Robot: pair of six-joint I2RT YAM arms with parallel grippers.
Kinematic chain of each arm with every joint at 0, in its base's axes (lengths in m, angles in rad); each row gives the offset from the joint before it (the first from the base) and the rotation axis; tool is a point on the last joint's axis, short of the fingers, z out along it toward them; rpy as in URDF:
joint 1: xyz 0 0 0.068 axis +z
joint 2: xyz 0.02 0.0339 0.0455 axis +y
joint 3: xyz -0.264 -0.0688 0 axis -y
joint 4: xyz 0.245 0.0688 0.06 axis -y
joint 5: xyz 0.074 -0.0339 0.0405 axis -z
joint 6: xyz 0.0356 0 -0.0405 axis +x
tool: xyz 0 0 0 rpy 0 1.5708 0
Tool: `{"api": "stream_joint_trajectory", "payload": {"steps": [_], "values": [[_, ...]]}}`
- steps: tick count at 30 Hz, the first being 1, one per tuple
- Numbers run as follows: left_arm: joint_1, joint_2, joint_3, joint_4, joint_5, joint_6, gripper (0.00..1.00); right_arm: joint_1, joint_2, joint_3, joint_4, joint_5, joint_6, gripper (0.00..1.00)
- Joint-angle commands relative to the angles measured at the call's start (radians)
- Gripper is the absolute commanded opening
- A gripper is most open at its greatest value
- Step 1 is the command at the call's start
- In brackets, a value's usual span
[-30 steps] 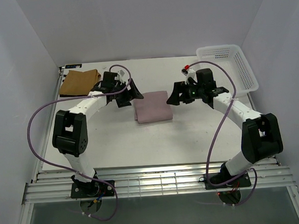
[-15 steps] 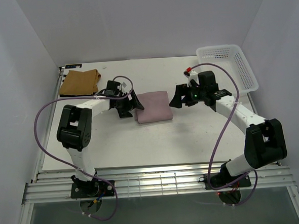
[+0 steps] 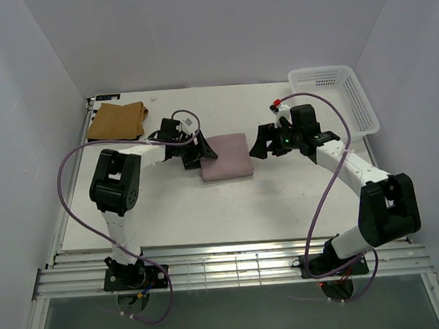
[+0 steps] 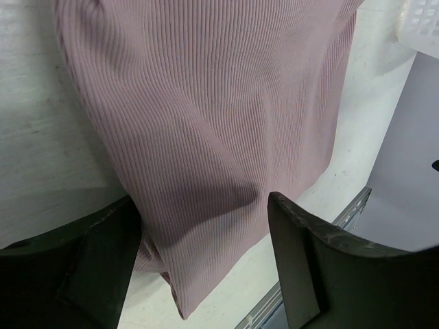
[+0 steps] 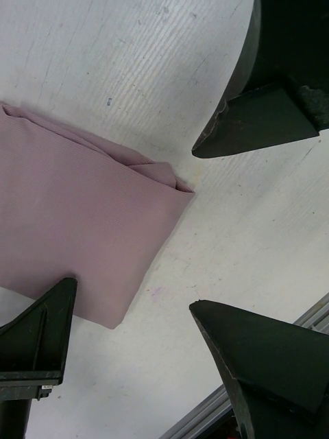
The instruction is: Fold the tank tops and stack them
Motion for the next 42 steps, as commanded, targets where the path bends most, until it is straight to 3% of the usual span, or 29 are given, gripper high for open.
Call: {"api": "stream_joint_trajectory", "payload": {"steps": [1,6,11,23,25,26,27,32,39,42], "values": [[-0.021,0.065,-0.003,-0.042,-0.057,0.015,0.82,-0.003,0.008,0.006,0.006,0.014,-0.016,0.90],[-0.042,0.100,0.035,-0.078,-0.113,0.013,0.76,-0.005,0.012,0.004,0.008,0.021,-0.019,0.90],[-0.054,0.132,0.076,-0.135,-0.189,0.007,0.59,-0.005,0.017,0.000,0.008,0.033,-0.022,0.90],[-0.119,0.263,0.227,-0.312,-0.374,0.032,0.33,-0.023,0.009,-0.017,0.006,0.063,-0.031,0.90],[-0.123,0.276,0.248,-0.335,-0.382,0.038,0.21,-0.028,0.009,-0.020,0.008,0.064,-0.033,0.90],[-0.123,0.283,0.256,-0.339,-0.388,0.042,0.06,-0.029,0.006,-0.022,0.008,0.064,-0.034,0.90],[-0.125,0.283,0.265,-0.341,-0.388,0.045,0.00,-0.032,0.006,-0.023,0.008,0.066,-0.037,0.90],[-0.126,0.221,0.293,-0.341,-0.477,0.192,0.00,-0.038,-0.011,-0.032,0.008,0.093,-0.054,0.90],[-0.123,0.100,0.323,-0.352,-0.820,0.441,0.00,-0.038,-0.020,-0.035,0.005,0.129,-0.062,0.90],[-0.110,0.063,0.326,-0.338,-0.816,0.545,0.00,-0.037,-0.031,-0.045,0.003,0.130,-0.062,0.90]]}}
